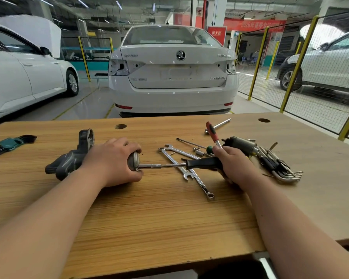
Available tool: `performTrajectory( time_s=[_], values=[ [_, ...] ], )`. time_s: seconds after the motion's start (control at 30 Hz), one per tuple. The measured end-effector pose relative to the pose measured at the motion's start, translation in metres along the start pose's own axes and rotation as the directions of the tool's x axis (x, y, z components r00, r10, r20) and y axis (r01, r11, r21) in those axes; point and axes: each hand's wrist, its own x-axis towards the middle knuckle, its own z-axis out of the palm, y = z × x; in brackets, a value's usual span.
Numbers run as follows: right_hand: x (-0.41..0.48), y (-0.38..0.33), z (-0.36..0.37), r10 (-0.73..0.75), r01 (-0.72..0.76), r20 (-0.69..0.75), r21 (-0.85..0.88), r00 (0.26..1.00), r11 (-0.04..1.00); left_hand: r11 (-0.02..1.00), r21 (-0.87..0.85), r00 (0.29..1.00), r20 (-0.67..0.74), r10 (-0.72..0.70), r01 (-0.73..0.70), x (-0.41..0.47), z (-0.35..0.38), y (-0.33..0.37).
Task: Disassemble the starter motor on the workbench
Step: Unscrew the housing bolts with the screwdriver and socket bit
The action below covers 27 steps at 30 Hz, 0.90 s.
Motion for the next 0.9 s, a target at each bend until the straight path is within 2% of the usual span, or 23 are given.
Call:
performTrajectory(
  time_s=[0.1,0.23,0.37,0.6,0.63,0.7,0.77,0.8,0.83,0.9],
  values=[
    [0.0009,0.0040,-0.0004,0.000,-0.008,0.069,0.124,0.998,0.992,1.000,0.006,1.000,-0.002,-0.001,0.001,-0.0007,-0.0002,0.0003],
    [0.0028,0.0070,-0.0040,-0.003,-0.067,0.193,0.353,0.981,0.933,1.000,0.010,1.000,-0.012,0.000,0.000,-0.0020,0.0008,0.0009],
    [0.0039,0.0066,-0.0055,-0.004,-0.159,0.271,0.575,0.963,0.802,1.000,0.006,1.000,-0.001,-0.001,0.001,-0.0006,0.0000,0.0005],
    [0.0029,0.0048,-0.0016,0.012,-0.215,0.272,0.730,0.962,0.649,1.000,0.001,1.000,-0.010,-0.002,0.002,-0.0008,0.0006,0.0002],
    [0.0023,0.0036,0.0002,0.025,-0.209,0.255,0.731,0.967,0.650,1.000,0.001,1.000,-0.011,-0.003,0.003,-0.0011,0.0007,0.0003],
    [-0.0001,0.0014,0.0028,0.037,-0.152,0.195,0.623,0.980,0.768,1.000,-0.001,1.000,-0.011,-0.001,0.001,-0.0012,0.0010,0.0001],
    [-0.0033,-0.0005,0.0029,0.020,-0.066,0.126,0.372,0.992,0.926,1.000,0.002,1.000,-0.010,0.001,-0.001,-0.0012,0.0010,0.0000],
    [-0.0036,-0.0008,0.0017,0.023,-0.045,0.092,0.242,0.995,0.969,1.000,0.004,1.000,-0.010,0.001,-0.001,-0.0011,0.0011,0.0003],
    [-0.0024,-0.0003,0.0003,0.036,-0.044,0.063,0.145,0.997,0.989,1.000,0.005,1.000,-0.011,-0.001,0.001,-0.0010,0.0011,0.0005],
    [0.0008,0.0013,-0.0006,0.050,-0.052,0.044,0.058,0.998,0.997,1.000,0.004,1.000,-0.014,-0.003,0.003,-0.0007,0.0009,0.0005]
  ],
)
